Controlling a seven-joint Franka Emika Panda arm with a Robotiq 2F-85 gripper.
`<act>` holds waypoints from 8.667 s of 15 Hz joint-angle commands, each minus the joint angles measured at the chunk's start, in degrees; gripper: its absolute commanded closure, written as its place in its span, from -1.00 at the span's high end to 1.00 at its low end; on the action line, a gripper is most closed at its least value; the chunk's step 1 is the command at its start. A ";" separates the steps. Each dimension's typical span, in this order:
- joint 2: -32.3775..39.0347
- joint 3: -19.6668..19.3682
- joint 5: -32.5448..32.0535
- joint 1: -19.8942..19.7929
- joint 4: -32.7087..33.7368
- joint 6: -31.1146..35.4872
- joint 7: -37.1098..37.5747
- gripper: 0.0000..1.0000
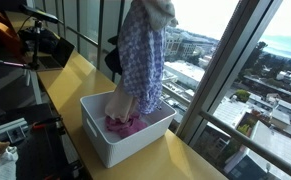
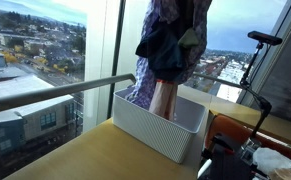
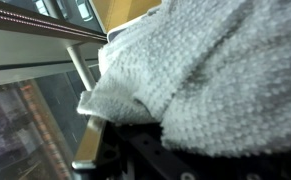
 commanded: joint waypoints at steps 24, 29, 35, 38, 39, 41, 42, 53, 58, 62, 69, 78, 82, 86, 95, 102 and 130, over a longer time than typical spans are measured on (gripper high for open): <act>23.75 4.14 7.11 -1.72 2.88 -11.59 -7.29 -1.00; 25.20 3.31 5.93 -1.08 0.23 -8.97 -6.95 -0.83; 24.67 3.25 6.03 -1.07 0.08 -8.39 -6.89 -0.50; 24.66 3.25 6.03 -1.07 0.10 -8.39 -6.89 -0.50; 24.66 3.25 6.03 -1.07 0.10 -8.39 -6.89 0.00; 24.65 3.19 5.85 -1.12 -0.34 -8.14 -7.12 0.13; 24.63 3.28 5.92 -1.13 -0.55 -8.07 -7.11 0.29; 25.77 4.60 6.74 2.29 0.73 -1.39 -6.45 1.00; 28.76 4.28 5.92 3.78 1.15 5.53 -9.18 1.00; 31.17 4.21 5.93 3.86 1.01 5.88 -10.83 1.00; 34.38 3.87 5.74 3.51 1.33 4.39 -12.11 1.00; 35.06 3.38 5.24 2.52 0.72 0.80 -13.19 1.00; 36.11 3.07 4.86 2.31 2.14 -3.10 -13.94 1.00; 37.47 3.60 5.51 2.16 2.28 -4.08 -13.98 0.31; 40.36 3.33 5.16 1.92 1.96 -5.72 -14.84 -1.00; 40.89 2.30 4.14 0.96 2.07 -7.85 -15.04 -0.97; 30.98 -1.30 -0.41 -0.70 -0.23 -6.14 -12.95 0.50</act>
